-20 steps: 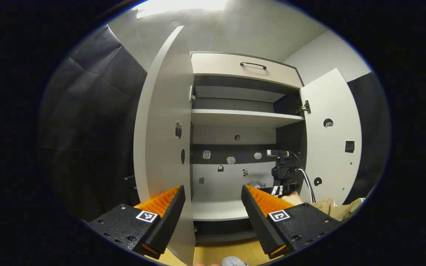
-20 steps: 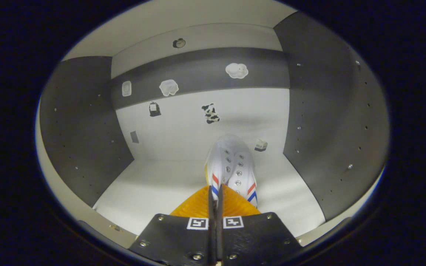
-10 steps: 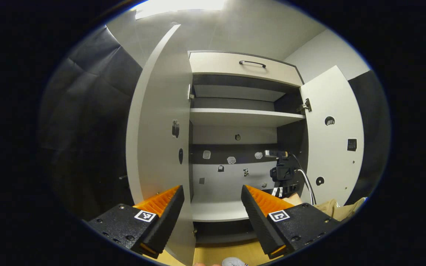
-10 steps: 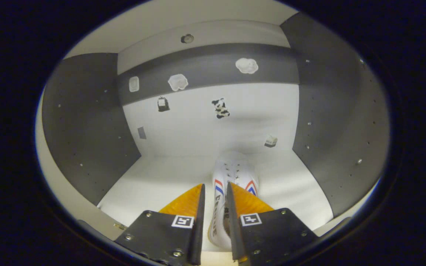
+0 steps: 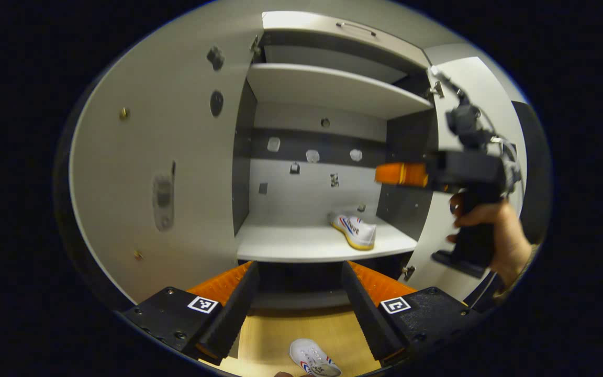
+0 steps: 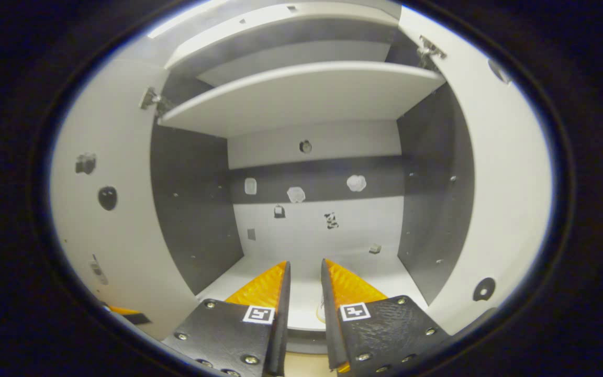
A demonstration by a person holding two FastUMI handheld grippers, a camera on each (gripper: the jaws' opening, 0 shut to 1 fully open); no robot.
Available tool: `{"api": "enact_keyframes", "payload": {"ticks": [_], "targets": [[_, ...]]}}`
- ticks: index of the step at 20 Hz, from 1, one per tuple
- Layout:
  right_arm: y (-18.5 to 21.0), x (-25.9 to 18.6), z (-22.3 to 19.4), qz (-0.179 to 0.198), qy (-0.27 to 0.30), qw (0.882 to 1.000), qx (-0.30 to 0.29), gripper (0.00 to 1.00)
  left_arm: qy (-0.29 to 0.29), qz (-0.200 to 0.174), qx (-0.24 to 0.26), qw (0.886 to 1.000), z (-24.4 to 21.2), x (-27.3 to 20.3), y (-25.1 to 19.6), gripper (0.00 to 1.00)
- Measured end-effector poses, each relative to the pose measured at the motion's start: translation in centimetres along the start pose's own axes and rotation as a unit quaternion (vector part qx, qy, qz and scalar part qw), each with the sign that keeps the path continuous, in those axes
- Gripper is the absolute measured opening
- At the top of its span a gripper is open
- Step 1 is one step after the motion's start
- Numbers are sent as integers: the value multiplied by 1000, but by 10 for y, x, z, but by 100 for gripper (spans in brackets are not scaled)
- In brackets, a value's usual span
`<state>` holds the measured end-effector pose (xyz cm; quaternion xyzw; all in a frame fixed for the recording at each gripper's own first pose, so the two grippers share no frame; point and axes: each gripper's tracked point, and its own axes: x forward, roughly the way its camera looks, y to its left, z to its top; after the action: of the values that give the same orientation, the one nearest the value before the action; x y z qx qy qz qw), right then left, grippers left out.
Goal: Grab one shoe with the right hand and put it into the shoe cabinet, grab the other shoe with the left hand and put it into the shoe cabinet; then close the right door with the right hand and the left door with the left hand.
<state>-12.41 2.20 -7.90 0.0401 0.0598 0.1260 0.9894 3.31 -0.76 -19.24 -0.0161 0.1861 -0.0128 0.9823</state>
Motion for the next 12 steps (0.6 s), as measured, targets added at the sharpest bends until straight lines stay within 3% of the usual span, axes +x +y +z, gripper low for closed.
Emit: {"api": "enact_keyframes", "payload": {"ticks": [2, 6, 9, 12], "targets": [[0, -30, 15, 0, -20, 1000, -1, 31, 71, -1, -5, 997, -59, 17, 4, 97], [-7, -82, 31, -3, -37, 999, -8, 31, 208, 10, -23, 978, -184, 27, 15, 98], [-17, -113, 42, -13, -47, 999, -20, 31, 290, 15, -30, 956, -258, 23, 15, 98], [-22, -132, 46, -15, -49, 999, -16, 31, 352, 19, -35, 935, -303, 8, 17, 98]]}}
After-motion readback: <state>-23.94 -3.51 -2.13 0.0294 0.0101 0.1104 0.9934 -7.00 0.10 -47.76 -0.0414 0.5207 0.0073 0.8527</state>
